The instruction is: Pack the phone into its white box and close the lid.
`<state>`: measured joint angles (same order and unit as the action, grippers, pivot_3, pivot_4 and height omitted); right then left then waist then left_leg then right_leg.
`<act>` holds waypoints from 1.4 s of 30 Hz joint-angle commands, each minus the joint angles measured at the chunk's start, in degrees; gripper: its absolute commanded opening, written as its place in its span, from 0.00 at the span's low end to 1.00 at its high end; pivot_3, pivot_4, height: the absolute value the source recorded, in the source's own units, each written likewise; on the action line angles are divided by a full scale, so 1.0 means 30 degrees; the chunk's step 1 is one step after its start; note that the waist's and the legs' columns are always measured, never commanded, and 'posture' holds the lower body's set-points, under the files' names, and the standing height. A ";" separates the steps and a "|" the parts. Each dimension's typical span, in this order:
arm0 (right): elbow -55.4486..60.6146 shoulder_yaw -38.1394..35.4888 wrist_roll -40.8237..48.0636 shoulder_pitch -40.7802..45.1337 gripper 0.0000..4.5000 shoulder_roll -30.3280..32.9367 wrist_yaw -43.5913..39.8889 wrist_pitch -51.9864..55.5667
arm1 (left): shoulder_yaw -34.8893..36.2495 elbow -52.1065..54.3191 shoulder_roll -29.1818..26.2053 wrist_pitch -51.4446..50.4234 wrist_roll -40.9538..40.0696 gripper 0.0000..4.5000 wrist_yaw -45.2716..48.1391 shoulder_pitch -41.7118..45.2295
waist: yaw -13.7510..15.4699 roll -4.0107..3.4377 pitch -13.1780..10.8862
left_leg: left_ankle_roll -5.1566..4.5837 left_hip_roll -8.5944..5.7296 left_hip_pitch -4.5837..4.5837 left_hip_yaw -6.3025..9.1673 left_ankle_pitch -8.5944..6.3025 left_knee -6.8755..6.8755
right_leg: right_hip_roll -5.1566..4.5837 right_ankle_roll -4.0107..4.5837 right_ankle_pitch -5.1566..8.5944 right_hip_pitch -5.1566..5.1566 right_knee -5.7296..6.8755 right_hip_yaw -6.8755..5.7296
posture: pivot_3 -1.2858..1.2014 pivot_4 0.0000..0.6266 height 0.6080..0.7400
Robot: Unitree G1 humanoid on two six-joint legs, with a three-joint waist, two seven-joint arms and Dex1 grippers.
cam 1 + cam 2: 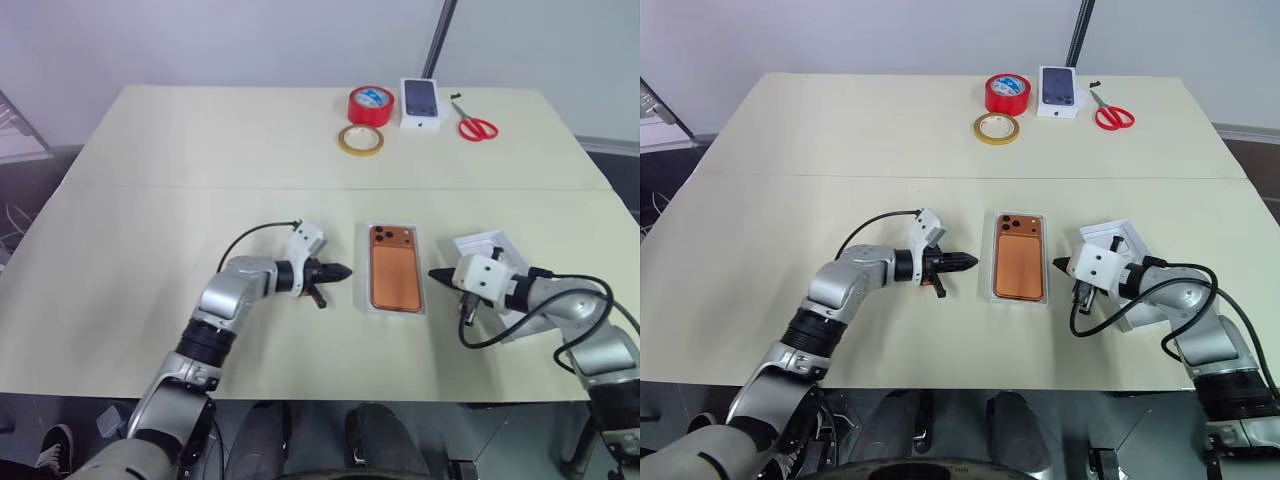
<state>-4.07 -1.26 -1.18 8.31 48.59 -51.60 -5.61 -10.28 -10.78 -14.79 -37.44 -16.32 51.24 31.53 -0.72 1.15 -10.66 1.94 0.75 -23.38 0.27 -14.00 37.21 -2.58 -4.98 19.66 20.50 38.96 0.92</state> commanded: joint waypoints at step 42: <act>0.8329 -0.3458 0.9716 0.3739 0.99 0.2692 0.5723 3.2559 | 0.3057 0.6094 -0.5378 1.0109 -0.3549 1.00 0.6658 -0.4849 | -0.0024 -0.0127 -0.0008 | -0.0078 0.0033 -0.0081 -0.0028 -0.0021 -0.0062 | -0.0053 0.0045 -0.0011 0.0068 -0.0110 -0.0002 | 0.52 0.24 1.00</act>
<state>20.84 -10.94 26.29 18.18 56.49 -35.22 89.48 -1.26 5.34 -31.01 -8.23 -26.88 71.92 17.56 -0.79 0.77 -10.68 1.70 0.84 -23.64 0.18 -14.07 37.02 -2.74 -4.84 19.63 20.72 38.62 0.92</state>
